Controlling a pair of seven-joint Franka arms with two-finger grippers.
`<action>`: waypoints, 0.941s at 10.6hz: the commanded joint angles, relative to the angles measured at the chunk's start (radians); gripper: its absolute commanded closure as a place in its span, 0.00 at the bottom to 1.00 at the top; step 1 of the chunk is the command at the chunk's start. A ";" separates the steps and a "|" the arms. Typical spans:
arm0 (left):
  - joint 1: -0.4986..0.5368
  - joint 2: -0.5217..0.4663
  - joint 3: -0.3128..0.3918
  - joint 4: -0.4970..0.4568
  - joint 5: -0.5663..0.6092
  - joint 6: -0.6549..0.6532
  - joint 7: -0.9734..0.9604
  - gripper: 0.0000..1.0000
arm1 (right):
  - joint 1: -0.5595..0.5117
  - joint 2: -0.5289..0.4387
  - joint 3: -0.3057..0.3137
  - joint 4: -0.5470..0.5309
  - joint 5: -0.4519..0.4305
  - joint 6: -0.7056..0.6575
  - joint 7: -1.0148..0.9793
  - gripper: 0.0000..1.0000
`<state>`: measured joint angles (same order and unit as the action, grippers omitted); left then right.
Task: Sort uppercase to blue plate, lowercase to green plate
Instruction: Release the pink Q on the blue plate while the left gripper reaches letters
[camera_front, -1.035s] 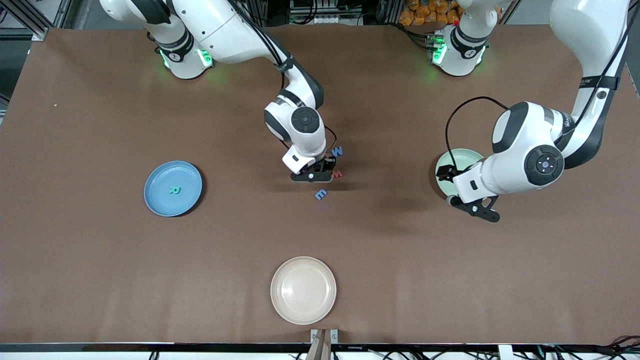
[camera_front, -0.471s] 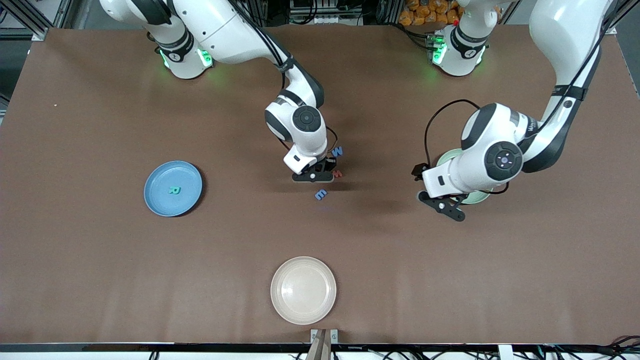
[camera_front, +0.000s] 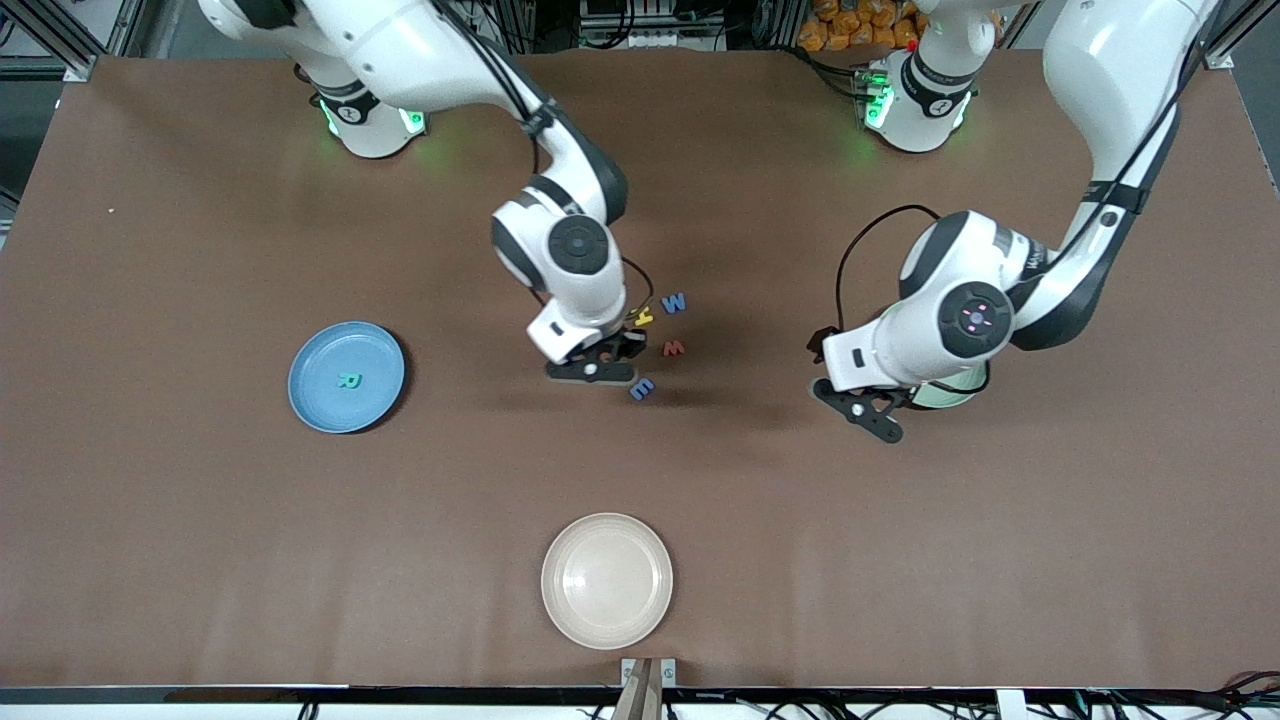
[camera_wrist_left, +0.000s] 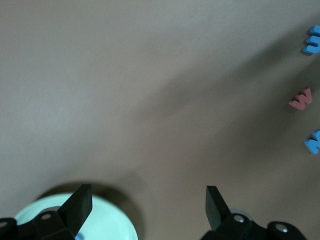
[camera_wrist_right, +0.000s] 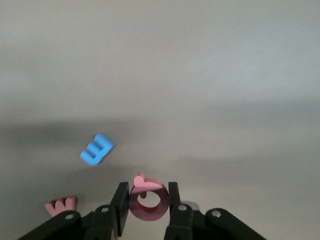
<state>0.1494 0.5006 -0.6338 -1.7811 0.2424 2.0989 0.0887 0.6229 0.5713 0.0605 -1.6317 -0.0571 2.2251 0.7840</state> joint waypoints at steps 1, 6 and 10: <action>-0.068 -0.001 -0.004 -0.088 0.098 0.143 0.006 0.00 | -0.151 -0.198 0.025 -0.159 -0.001 -0.057 -0.143 1.00; -0.063 0.038 -0.124 -0.181 0.243 0.332 0.035 0.04 | -0.468 -0.326 0.013 -0.356 -0.003 -0.133 -0.541 1.00; -0.071 0.101 -0.181 -0.178 0.350 0.357 0.123 0.06 | -0.497 -0.268 -0.031 -0.399 -0.003 -0.099 -0.552 1.00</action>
<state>0.0671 0.5662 -0.7912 -1.9605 0.5477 2.4278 0.1762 0.1415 0.2929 0.0271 -2.0183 -0.0574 2.1076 0.2332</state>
